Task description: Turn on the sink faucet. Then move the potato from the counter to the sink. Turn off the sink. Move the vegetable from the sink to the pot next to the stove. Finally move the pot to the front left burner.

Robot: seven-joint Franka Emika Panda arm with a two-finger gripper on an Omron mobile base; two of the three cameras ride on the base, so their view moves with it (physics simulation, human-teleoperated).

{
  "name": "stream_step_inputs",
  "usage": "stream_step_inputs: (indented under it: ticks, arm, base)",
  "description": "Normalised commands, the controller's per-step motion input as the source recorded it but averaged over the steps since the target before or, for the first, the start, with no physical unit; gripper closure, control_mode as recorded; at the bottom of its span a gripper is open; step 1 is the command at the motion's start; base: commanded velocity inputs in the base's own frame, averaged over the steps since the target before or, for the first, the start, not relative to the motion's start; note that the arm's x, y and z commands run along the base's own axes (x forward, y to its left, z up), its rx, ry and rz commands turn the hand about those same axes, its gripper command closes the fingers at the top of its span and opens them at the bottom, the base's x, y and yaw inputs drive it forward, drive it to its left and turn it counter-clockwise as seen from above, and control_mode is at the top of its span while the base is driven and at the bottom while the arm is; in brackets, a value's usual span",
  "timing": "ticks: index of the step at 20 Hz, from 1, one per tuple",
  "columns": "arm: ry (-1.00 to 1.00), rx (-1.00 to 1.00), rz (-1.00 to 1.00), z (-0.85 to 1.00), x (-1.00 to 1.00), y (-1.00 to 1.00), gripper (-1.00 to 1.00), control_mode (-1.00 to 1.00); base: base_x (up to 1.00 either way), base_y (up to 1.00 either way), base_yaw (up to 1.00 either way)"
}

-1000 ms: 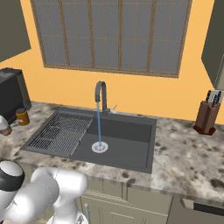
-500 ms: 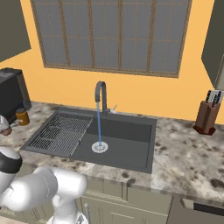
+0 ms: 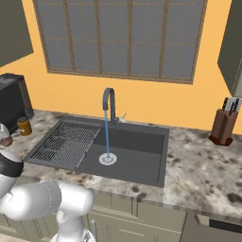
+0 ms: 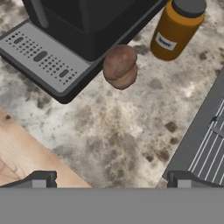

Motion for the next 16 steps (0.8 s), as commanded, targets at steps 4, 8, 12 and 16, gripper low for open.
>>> stream_step_inputs:
  ticks: [4,8,12,16]
  arm:
    - [0.0,0.0,0.0,0.0,0.05,0.06,-1.0,-1.0]
    - [0.0,0.0,0.0,-0.01,0.12,0.04,-1.0,-1.0]
    - [0.0,0.0,0.0,-0.07,0.16,0.0,-1.0,-1.0]
    - [0.0,0.0,0.0,-0.11,0.19,0.0,-1.0,-1.0]
  base:
    - [0.0,0.0,0.0]
    - [0.0,0.0,0.0]
    - [0.0,0.0,0.0]
    - [0.0,0.0,0.0]
